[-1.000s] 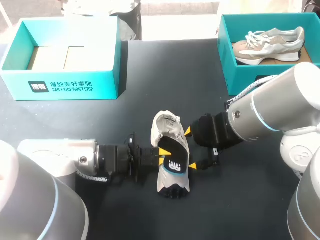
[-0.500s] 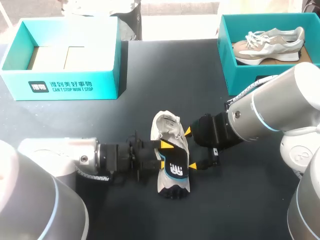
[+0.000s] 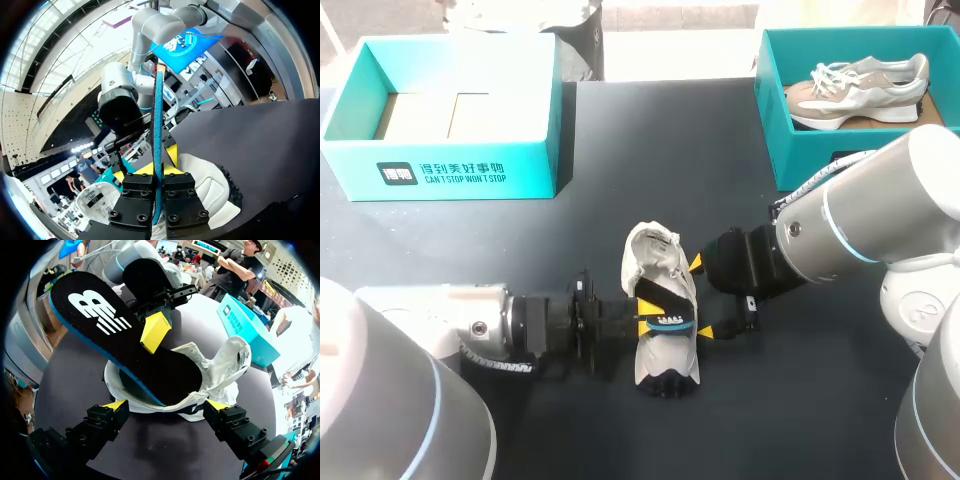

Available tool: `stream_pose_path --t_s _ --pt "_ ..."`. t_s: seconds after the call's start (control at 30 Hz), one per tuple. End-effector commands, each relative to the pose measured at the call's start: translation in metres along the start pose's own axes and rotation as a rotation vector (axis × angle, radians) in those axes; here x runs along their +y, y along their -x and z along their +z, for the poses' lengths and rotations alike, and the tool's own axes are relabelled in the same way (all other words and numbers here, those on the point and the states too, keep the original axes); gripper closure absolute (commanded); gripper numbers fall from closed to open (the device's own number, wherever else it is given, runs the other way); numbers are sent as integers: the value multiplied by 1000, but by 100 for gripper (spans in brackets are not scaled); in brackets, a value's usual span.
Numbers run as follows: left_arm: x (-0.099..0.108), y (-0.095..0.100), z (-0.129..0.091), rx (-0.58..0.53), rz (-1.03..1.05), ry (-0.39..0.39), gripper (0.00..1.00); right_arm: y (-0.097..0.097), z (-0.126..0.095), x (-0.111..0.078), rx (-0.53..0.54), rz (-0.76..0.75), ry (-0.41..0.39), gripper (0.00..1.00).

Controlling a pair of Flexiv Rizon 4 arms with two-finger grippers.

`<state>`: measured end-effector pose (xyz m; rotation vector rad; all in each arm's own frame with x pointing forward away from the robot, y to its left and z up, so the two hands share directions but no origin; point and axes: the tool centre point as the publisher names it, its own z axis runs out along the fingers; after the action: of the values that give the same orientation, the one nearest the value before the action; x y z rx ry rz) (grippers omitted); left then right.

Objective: Take the shoe out of the shoebox, open the shoe tongue, remove and reinsert the insole, then place the shoe into the shoebox

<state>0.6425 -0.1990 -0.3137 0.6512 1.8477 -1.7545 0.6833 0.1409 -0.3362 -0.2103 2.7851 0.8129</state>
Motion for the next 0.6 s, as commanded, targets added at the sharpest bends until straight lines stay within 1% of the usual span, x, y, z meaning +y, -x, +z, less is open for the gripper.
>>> stream_pose_path --t_s 0.03,0.13,0.27,0.5,0.6 --pt "7 -7 6 -24 6 1 100 -1 1 0 -2 0 2 0" --pt "15 -9 10 -17 16 11 100 -1 1 0 -2 0 2 0" --pt "27 -5 13 -4 35 25 100 -1 1 0 -2 0 2 0" --pt "50 7 8 -12 46 72 100 -1 1 0 -2 0 2 0" --pt "52 8 7 -8 43 83 100 -1 1 0 -2 0 2 0"
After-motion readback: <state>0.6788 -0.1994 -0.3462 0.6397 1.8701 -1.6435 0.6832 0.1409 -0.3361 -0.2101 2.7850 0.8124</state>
